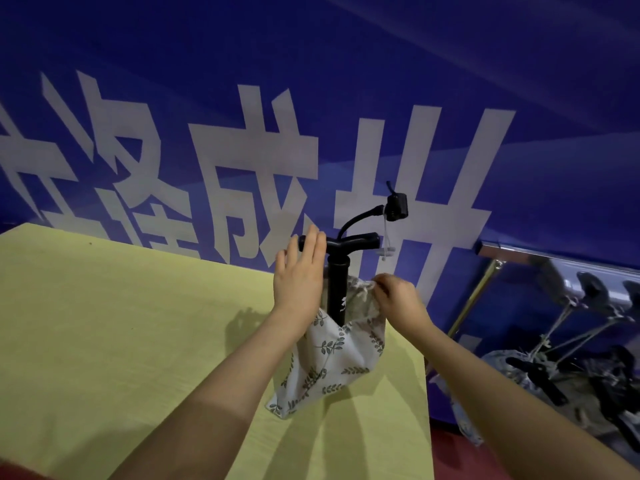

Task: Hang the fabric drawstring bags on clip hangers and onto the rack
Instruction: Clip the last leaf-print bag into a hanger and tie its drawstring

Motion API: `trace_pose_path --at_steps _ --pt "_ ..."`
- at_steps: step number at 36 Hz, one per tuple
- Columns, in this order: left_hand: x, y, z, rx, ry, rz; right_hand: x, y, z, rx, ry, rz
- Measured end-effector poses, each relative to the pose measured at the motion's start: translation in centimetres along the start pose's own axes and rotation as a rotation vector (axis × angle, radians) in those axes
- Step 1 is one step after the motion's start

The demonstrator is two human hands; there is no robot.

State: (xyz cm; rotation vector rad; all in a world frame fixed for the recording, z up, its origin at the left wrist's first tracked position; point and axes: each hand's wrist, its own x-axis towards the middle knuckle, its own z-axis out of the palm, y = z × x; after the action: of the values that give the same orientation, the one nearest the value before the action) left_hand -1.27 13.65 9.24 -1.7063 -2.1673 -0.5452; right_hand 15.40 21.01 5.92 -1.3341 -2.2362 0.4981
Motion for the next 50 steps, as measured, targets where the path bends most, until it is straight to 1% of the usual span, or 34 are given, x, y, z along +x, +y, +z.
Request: trace_pose_path --at_steps 6,9,12,16,19,22,25,28,30,33,37,39,41,43,46,50 --pt "0.2 -0.4 -0.5 0.002 -0.013 -0.006 0.1 -1.4 -0.5 0.325 0.015 0.114" --pt "-0.1 -0.4 -0.6 0.028 -0.036 0.015 0.0 -1.6 -0.4 0.415 -0.024 0.110" --pt "-0.3 -0.2 -0.7 0.043 -0.068 0.027 -0.3 -1.7 -0.3 0.353 -0.072 0.063" --pt "-0.2 0.6 -1.1 0.010 -0.092 0.051 -0.5 -1.2 0.0 0.318 -0.077 0.090" --pt "0.0 1.3 -0.9 0.040 -0.090 0.053 -0.9 -0.7 0.2 0.274 -0.128 0.033" --pt "0.0 1.8 -0.6 0.038 -0.084 0.072 -1.1 -0.2 0.4 0.237 -0.211 0.018" --pt "-0.1 2.0 -0.4 0.038 -0.068 0.083 -1.4 0.4 1.0 0.193 -0.240 0.004" --pt "-0.2 2.1 -0.3 0.036 -0.061 0.076 -1.5 0.7 1.6 0.139 -0.208 -0.004" --pt "-0.1 2.0 -0.1 0.052 -0.076 0.065 -1.5 0.8 1.8 0.124 -0.130 -0.012" --pt "0.2 1.7 -0.1 0.082 -0.040 0.037 -1.4 1.0 1.7 0.114 0.000 -0.027" --pt "0.4 1.6 -0.2 0.079 -0.092 0.046 -1.0 0.6 1.2 0.122 0.087 -0.048" --pt "0.5 1.6 -0.4 0.049 -0.088 0.038 -0.8 0.4 1.1 0.215 0.105 -0.016" --pt "0.7 1.8 -0.7 0.013 -0.119 0.039 -0.5 0.1 1.0 0.374 0.094 0.043" --pt "0.9 1.9 -1.1 -0.006 -0.131 0.039 -0.5 0.1 0.8 0.423 0.077 0.069" --pt "1.4 1.8 -1.3 0.008 -0.061 0.089 -0.4 0.2 0.6 0.439 0.069 0.060" --pt "1.7 1.7 -0.9 0.080 0.118 0.162 -0.4 0.6 0.2 0.448 0.080 0.106"
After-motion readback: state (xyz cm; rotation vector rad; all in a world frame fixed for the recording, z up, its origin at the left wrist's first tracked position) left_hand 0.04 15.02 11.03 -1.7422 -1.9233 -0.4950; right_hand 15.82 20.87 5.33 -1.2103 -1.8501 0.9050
